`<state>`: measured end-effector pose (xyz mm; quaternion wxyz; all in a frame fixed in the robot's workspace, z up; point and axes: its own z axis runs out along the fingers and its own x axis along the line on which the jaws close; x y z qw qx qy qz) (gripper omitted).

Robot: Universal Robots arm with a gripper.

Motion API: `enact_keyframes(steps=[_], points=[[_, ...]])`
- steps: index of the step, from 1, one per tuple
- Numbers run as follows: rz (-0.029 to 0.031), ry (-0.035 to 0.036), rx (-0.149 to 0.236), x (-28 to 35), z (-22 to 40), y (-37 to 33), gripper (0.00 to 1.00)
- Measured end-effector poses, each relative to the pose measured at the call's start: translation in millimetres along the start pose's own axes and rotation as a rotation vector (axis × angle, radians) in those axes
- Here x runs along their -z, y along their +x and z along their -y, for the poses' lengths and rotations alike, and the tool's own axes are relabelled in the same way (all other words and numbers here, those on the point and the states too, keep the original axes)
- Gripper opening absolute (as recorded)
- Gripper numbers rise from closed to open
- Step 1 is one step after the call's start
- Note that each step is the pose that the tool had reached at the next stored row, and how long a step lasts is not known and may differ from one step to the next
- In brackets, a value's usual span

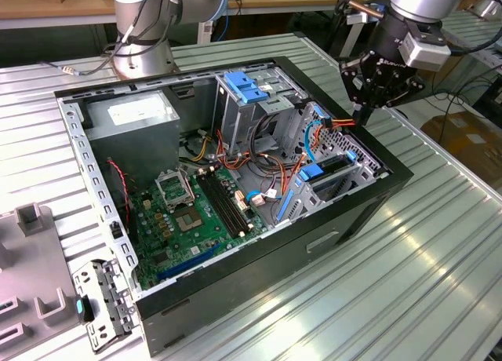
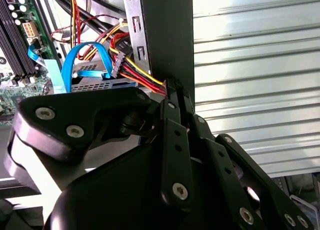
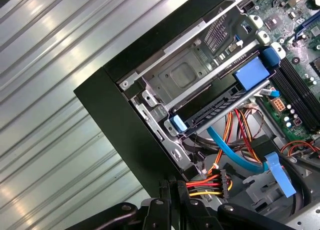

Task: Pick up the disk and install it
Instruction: 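Insert the first disk wire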

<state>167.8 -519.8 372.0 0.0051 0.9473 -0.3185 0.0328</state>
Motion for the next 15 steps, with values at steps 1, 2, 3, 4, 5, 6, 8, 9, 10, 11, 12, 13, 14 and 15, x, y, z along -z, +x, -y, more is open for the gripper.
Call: enact_keyframes(steps=[1,2,3,4,5,6,8,9,10,11,12,13,14,15], points=[[0.0000,-0.0001,0.000,0.1,0.0,0.0,0.17],[-0.0001,-0.0002,0.000,0.1,0.0,0.0,0.17],[-0.0002,-0.0002,0.000,0.1,0.0,0.0,0.17],[-0.0002,-0.0003,0.000,0.1,0.0,0.0,0.17],[-0.0002,-0.0003,0.000,0.1,0.0,0.0,0.17],[-0.0002,-0.0003,0.000,0.1,0.0,0.0,0.17],[-0.0004,-0.0013,-0.016,0.1,0.0,0.0,0.17],[-0.0007,-0.0031,-0.042,0.0,0.0,0.0,0.17],[-0.0011,-0.0053,-0.077,-0.1,0.0,0.0,0.17],[-0.0014,-0.0070,-0.101,-0.1,0.0,0.0,0.17],[-0.0016,-0.0080,-0.117,-0.2,0.0,0.0,0.17],[-0.0017,-0.0083,-0.122,-0.1,-0.2,-0.4,0.17],[-0.0016,-0.0084,-0.123,-0.1,-1.0,-1.4,0.17],[-0.0016,-0.0084,-0.123,-0.1,-1.5,-2.1,0.17]])
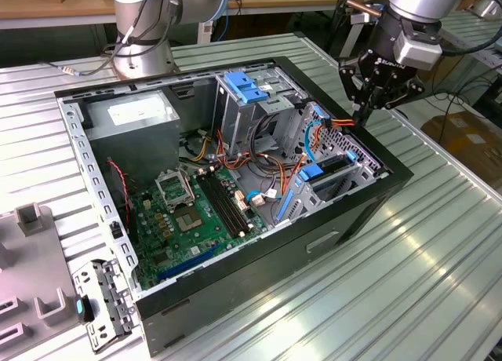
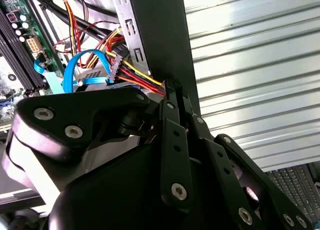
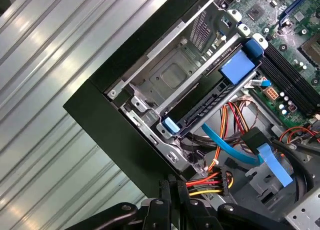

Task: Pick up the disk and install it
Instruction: 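Insert the first disk wire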

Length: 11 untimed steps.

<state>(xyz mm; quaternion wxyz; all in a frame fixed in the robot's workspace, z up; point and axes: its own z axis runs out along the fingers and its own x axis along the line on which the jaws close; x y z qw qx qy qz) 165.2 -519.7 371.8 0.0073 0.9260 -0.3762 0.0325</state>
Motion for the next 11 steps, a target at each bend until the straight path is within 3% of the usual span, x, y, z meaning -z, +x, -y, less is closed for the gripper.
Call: enact_keyframes(steps=[7,8,9,11], points=[[-0.0002,-0.0008,-0.014,0.4,-5.9,-5.9,0.17],[-0.0003,-0.0016,-0.025,0.5,-5.9,-6.0,0.17],[-0.0009,-0.0055,-0.083,0.6,-8.2,-8.4,0.17],[-0.0014,-0.0082,-0.126,0.6,-10.1,-10.3,0.17]])
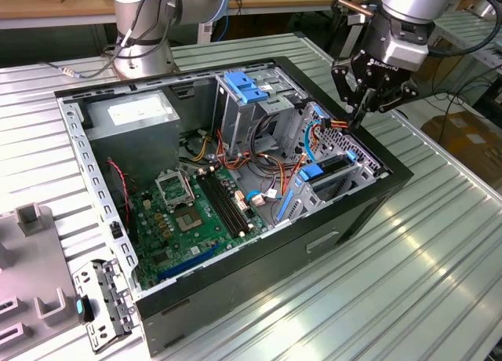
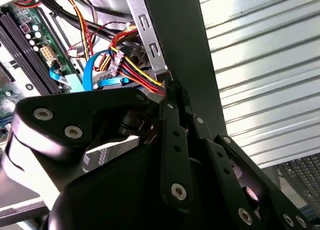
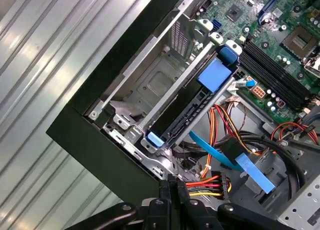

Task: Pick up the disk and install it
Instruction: 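Insert the first disk wire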

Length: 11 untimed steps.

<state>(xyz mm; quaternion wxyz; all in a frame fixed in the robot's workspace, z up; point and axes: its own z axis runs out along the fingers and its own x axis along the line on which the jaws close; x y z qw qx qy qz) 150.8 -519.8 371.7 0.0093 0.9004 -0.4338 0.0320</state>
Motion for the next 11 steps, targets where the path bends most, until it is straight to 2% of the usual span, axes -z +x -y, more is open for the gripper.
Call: enact_keyframes(steps=[1,2,6,11], points=[[-0.0007,-0.0035,-0.053,0.0,0.0,0.0,0.17],[-0.0008,-0.0045,-0.069,-0.1,0.0,0.0,0.17],[-0.0010,-0.0056,-0.084,0.0,-1.6,-1.3,0.17],[-0.0019,-0.0114,-0.173,0.0,-1.7,-1.3,0.17]])
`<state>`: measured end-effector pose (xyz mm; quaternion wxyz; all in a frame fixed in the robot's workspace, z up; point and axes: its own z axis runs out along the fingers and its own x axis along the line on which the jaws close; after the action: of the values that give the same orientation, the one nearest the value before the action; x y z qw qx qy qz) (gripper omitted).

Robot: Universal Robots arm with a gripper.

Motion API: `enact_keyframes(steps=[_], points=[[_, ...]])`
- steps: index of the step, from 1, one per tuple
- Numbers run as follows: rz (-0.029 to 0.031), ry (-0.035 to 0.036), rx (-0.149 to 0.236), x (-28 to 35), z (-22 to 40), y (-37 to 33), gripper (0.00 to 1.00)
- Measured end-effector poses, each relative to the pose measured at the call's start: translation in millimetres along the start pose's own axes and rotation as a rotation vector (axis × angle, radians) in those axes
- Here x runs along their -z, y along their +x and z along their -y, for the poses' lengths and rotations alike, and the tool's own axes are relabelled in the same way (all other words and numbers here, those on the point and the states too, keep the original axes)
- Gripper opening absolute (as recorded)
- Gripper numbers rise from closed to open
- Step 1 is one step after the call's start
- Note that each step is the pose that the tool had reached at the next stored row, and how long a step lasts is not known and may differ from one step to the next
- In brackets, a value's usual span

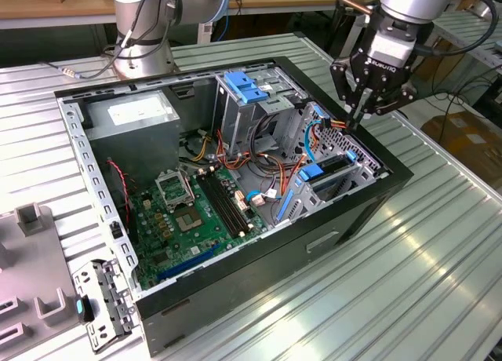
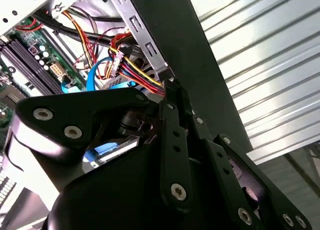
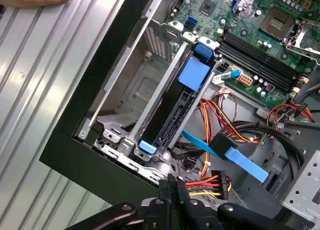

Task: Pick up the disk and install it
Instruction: 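Insert the first disk wire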

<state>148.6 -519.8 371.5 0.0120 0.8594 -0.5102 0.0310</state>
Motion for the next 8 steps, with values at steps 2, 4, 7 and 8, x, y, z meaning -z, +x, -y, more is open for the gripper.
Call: enact_keyframes(steps=[2,4,7,8], points=[[-0.0002,-0.0006,-0.008,0.2,-0.9,-0.7,0.17],[-0.0001,-0.0006,-0.008,0.2,-3.3,-1.8,0.17],[-0.0003,-0.0020,-0.031,0.2,-5.0,-2.7,0.17],[-0.0007,-0.0038,-0.057,0.3,-5.1,-2.7,0.17]])
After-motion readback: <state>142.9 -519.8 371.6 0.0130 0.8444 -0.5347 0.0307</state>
